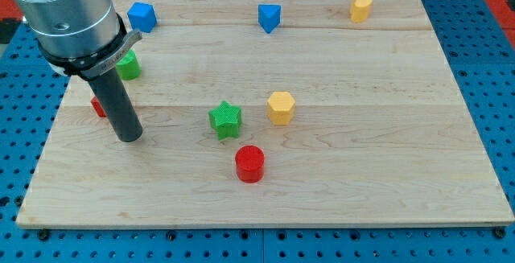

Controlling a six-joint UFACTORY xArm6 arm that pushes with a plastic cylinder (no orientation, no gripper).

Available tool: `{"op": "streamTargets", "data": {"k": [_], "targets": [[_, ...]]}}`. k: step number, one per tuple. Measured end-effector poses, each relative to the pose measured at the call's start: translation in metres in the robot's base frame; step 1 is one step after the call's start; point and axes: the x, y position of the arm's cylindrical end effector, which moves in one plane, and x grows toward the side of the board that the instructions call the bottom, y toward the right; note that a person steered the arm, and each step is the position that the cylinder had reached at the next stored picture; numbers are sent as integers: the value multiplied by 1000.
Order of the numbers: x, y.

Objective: Push the green circle to the center

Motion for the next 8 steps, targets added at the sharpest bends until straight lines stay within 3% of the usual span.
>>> {"op": "streamTargets", "data": {"k": [3, 5, 8], "targets": [[24, 1], [76, 72], [75, 90]]}}
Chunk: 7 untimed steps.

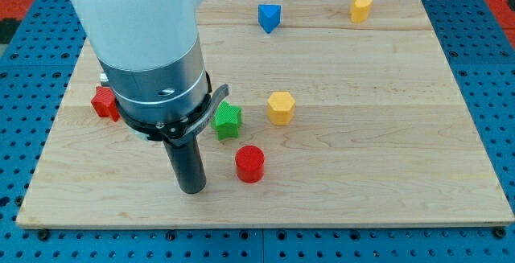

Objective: Push the green circle to the center

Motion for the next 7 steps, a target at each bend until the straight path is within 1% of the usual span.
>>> {"op": "streamTargets", "data": {"k": [2, 3, 4, 5, 6, 7], "targets": [[-28, -4], [-55, -4], [-72, -80], [-86, -126], [-90, -219], [-159, -189]]}}
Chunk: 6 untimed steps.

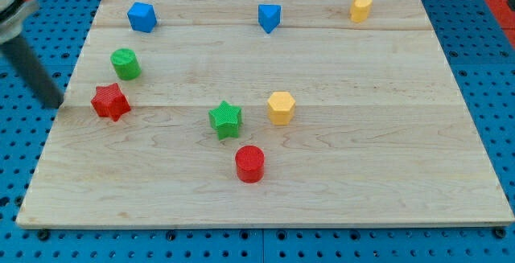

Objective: Push the green circle to the center

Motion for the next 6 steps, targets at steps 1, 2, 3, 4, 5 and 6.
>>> {"op": "streamTargets", "data": {"k": [1, 2, 3, 4, 5, 6], "targets": [[-33, 55], [-37, 39], [-61, 22], [-50, 135], [-35, 258], [-46, 201]]}}
